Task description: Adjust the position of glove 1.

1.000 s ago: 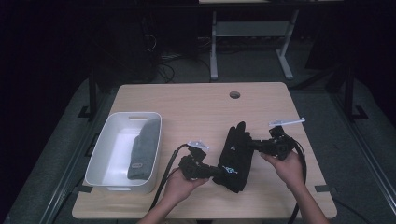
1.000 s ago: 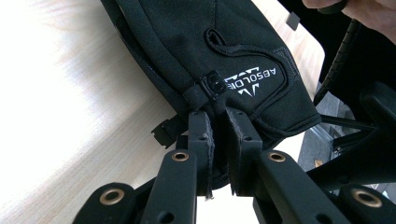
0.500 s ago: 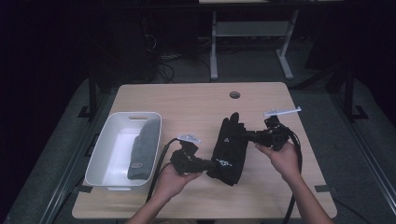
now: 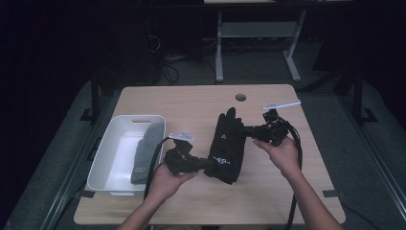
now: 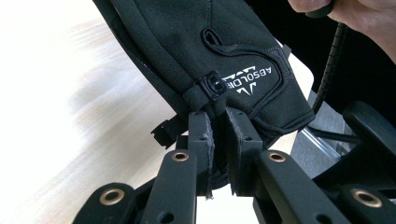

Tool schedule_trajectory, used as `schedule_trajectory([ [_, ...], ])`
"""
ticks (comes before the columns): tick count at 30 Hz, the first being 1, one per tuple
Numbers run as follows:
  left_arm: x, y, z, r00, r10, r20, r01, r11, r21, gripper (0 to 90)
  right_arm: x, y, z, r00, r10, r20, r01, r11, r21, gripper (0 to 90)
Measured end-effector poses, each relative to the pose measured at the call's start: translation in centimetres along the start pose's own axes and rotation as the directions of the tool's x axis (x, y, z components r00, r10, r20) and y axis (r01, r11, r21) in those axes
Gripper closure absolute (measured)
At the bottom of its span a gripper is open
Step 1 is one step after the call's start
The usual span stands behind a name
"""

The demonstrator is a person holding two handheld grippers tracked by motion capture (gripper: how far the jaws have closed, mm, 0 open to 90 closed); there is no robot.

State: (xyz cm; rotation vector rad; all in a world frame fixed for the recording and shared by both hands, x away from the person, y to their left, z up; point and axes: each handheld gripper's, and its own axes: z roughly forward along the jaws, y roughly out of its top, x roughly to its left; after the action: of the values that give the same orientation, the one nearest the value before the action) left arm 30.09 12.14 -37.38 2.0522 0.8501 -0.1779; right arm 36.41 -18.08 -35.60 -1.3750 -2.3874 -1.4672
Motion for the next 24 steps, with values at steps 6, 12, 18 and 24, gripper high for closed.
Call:
schedule_trajectory([
  [6,0.4,0.1,-1.2,0.9999,-0.003,-0.014,0.003,0.9999,-0.016,81.2,0.8,1.2,0.7,0.9998,-0.001,-0.022,0.001,1.0,-0.007,74.1],
  [12,0.8,0.2,-2.4,0.9997,-0.007,-0.025,0.006,0.9995,-0.031,81.3,1.1,2.1,1.1,0.9981,0.015,-0.06,-0.016,1.0,-0.022,74.1],
  [18,1.1,0.3,-3.6,0.9991,-0.002,-0.043,0.0,0.9992,-0.041,81.3,1.6,2.9,1.5,0.9967,0.011,-0.08,-0.013,0.999,-0.034,74.2],
  [24,1.4,0.3,-4.6,0.9985,-0.01,-0.054,0.007,0.9984,-0.056,81.3,2.1,3.7,2.1,0.9935,0.019,-0.112,-0.024,0.999,-0.042,74.3],
])
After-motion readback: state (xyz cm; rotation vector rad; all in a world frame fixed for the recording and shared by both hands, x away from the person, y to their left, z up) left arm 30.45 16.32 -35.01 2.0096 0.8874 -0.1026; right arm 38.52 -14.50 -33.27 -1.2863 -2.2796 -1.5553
